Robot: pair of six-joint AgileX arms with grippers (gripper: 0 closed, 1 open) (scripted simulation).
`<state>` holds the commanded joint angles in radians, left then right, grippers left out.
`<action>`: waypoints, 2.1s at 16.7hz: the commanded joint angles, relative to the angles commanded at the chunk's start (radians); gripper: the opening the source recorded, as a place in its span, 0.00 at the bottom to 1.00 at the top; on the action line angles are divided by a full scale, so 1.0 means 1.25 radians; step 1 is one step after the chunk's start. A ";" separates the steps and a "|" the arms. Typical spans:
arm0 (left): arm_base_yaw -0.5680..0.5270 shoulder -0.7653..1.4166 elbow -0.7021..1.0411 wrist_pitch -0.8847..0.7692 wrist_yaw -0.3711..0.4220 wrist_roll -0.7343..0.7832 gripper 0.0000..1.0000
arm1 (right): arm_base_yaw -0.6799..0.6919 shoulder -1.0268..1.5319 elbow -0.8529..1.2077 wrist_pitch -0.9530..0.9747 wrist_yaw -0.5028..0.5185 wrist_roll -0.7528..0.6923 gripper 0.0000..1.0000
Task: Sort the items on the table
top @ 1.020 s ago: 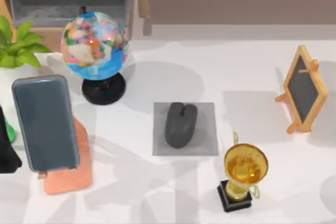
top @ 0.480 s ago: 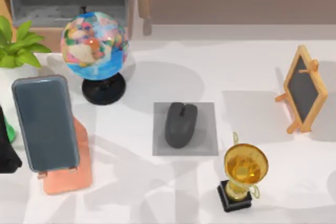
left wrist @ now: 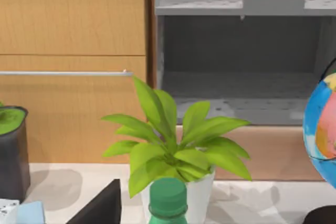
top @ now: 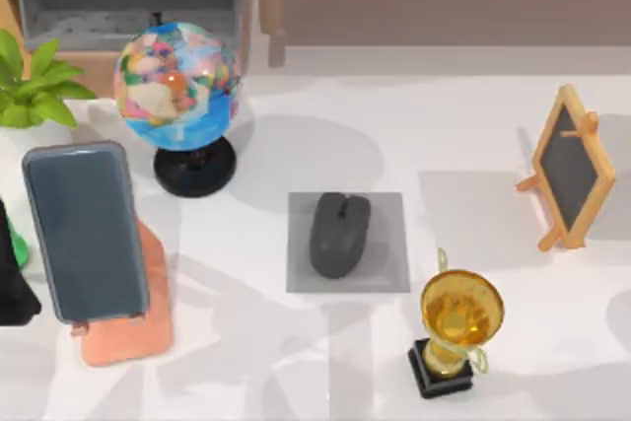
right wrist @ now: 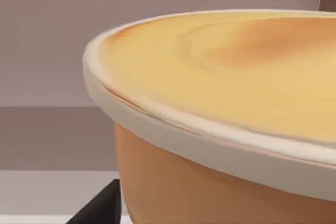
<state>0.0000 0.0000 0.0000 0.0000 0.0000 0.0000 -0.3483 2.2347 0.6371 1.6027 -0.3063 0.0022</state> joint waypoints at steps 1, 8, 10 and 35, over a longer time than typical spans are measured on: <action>0.000 0.000 0.000 0.000 0.000 0.000 1.00 | 0.002 0.002 0.008 -0.006 0.002 0.000 1.00; 0.000 0.000 0.000 0.000 0.000 0.000 1.00 | 0.003 0.002 0.010 -0.008 0.003 0.000 0.77; 0.000 0.000 0.000 0.000 0.000 0.000 1.00 | 0.003 0.002 0.010 -0.008 0.003 0.000 0.62; 0.000 0.000 0.000 0.000 0.000 0.000 1.00 | 0.001 -0.036 0.004 -0.040 0.002 0.002 0.00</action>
<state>0.0000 0.0000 0.0000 0.0000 0.0000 0.0000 -0.3466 2.1892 0.6420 1.5526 -0.3036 0.0041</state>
